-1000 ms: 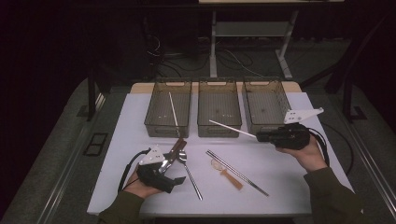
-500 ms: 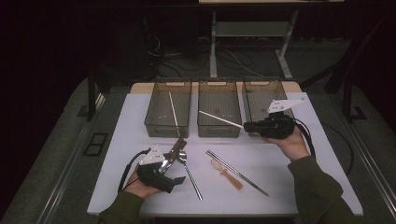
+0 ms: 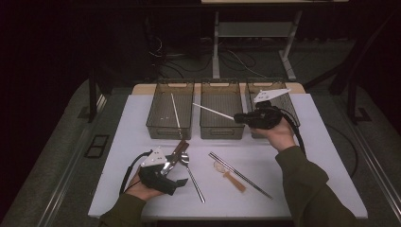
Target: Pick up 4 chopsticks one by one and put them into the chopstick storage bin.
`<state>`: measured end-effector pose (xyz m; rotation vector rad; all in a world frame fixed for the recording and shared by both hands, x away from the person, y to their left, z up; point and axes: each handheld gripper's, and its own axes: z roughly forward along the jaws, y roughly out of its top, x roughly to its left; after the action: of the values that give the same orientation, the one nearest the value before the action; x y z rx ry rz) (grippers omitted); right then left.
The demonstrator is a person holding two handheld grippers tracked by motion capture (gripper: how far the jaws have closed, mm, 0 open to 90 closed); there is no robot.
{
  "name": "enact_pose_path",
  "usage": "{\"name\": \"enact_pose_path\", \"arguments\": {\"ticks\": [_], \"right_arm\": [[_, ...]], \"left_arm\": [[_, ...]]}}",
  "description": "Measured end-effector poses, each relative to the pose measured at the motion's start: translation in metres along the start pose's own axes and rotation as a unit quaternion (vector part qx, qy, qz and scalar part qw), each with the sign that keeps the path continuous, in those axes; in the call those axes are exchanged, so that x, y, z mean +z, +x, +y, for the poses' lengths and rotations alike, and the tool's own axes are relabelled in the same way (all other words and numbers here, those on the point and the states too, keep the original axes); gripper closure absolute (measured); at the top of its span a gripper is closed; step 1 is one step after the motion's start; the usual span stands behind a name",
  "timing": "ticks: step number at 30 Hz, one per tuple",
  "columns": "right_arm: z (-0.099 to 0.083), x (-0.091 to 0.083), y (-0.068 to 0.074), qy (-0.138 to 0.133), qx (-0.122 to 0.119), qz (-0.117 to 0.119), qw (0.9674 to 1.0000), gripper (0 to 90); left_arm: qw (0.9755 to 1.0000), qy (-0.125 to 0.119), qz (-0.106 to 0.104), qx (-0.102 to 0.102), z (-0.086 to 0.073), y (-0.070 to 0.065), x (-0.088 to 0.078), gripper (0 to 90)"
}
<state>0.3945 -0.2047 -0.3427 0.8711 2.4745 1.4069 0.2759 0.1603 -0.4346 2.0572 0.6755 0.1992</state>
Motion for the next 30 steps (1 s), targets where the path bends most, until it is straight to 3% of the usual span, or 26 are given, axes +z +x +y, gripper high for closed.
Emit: {"name": "enact_pose_path", "arguments": {"ticks": [12, 30], "right_arm": [[0.024, 0.033, 0.006, 0.006, 0.004, -0.014, 0.9999, 84.0], [0.057, 0.095, 0.011, 0.044, 0.007, -0.042, 0.9981, 84.0]], "left_arm": [[1.0, 0.001, 0.0, -0.002, 0.0, 0.0, 0.0, 0.0], [1.0, 0.003, -0.001, 0.0, 0.0, 0.001, 0.0, 0.0]]}}
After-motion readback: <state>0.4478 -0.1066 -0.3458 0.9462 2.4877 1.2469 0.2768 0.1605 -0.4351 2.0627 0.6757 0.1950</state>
